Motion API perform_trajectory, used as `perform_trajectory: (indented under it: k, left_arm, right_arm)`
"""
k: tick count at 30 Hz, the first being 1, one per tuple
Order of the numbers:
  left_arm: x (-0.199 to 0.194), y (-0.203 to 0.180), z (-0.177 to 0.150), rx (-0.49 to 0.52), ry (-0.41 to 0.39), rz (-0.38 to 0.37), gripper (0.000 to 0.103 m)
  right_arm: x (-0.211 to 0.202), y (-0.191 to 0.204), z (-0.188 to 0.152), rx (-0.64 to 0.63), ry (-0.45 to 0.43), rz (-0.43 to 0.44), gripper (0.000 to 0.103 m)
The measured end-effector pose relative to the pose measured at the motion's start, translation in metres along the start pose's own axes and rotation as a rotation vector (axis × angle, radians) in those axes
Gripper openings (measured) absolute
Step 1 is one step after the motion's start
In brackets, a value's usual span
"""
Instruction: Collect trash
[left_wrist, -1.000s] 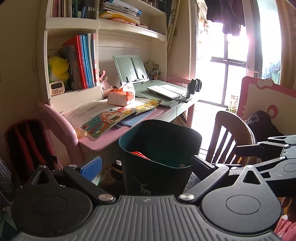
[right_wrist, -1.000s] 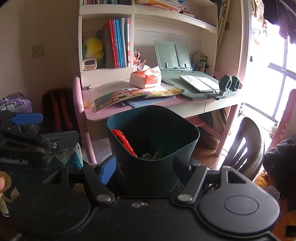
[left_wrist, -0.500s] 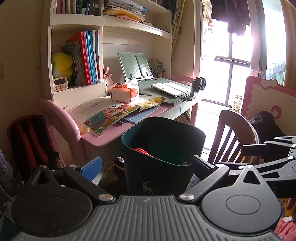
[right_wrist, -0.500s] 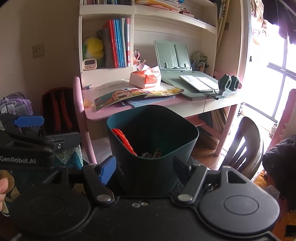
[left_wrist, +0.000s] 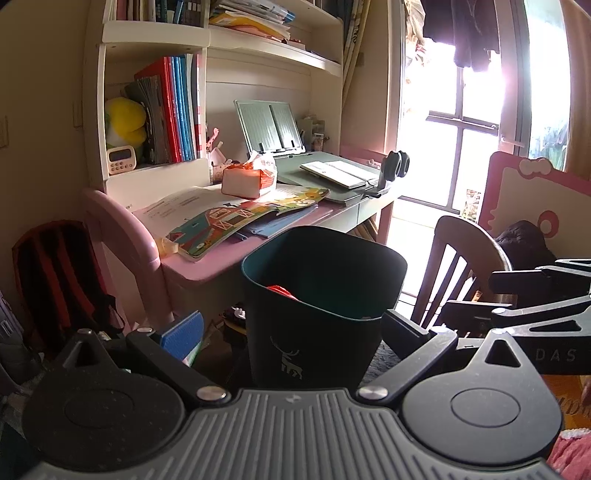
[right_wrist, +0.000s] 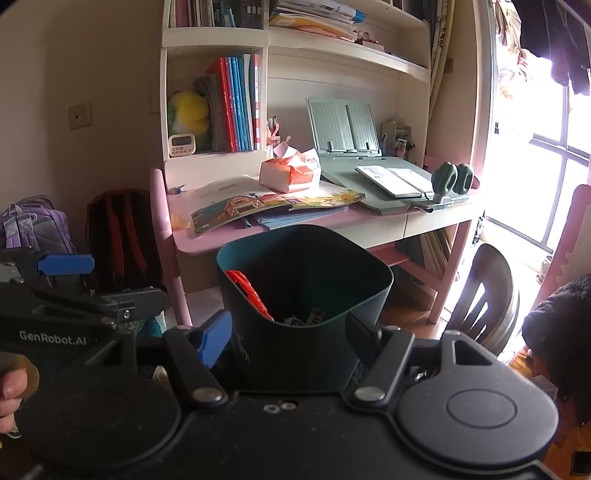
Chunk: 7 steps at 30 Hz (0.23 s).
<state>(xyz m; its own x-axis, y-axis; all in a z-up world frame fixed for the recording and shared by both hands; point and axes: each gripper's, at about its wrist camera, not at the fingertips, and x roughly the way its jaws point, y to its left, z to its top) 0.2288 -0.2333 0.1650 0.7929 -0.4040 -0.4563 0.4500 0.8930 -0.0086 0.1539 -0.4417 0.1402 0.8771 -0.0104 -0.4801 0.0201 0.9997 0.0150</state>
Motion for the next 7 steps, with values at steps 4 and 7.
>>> perform_trajectory:
  k: [4, 7]
  left_arm:
    - [-0.0040, 0.0028, -0.0028, -0.010, -0.009, 0.007, 0.103]
    - [-0.0069, 0.0057, -0.0060, -0.008, -0.013, 0.017, 0.103]
  right_arm:
    - [-0.0020, 0.0024, -0.0020, 0.000, -0.003, 0.013, 0.068]
    - [-0.0021, 0.0067, -0.0026, -0.001, -0.003, 0.022, 0.068]
